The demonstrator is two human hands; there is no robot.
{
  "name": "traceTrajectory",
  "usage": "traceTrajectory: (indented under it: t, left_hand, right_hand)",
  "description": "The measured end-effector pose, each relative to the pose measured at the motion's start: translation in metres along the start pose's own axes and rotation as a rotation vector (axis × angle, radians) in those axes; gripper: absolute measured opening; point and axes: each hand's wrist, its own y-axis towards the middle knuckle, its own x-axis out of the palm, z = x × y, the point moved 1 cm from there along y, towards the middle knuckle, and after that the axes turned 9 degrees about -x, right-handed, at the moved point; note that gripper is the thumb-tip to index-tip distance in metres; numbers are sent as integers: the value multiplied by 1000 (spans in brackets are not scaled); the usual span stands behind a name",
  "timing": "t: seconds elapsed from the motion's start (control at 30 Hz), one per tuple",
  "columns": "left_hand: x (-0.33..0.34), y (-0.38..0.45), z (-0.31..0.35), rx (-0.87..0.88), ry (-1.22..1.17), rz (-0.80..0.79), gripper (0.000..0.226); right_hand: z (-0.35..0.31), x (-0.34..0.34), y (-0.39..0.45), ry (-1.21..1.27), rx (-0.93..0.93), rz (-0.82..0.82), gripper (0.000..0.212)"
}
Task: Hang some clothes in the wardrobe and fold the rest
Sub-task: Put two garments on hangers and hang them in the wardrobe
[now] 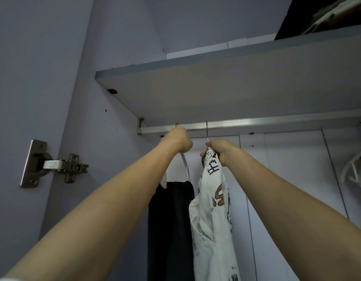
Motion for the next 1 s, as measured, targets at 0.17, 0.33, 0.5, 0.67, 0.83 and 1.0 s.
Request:
traceTrajectory:
  t: [0.17,0.33,0.5,0.67,0.83,1.0]
  left_hand:
    - [-8,-32,13,55,-141,64,18]
    - [-27,-92,57,141,-261,82,22]
    - [-17,-166,103,224,-207,70,22]
    - [45,-238,133,251,-154,-256,25]
    - [94,-291,150,291,-55,-575,31]
    - [115,-355,178,545,109,-853,36]
  right_hand:
    - [-7,-24,-37,-126,-123,41,10]
    - [-8,-88,-92,-379,-190,-8,24]
    - [7,-164,-154,-550,-150,-65,19]
    - [24,-233,-230,-723,-35,-112,17]
    - [20,-281,-290,-892,59,-103,17]
    - [9,-312,-365,-1015,132,-47,19]
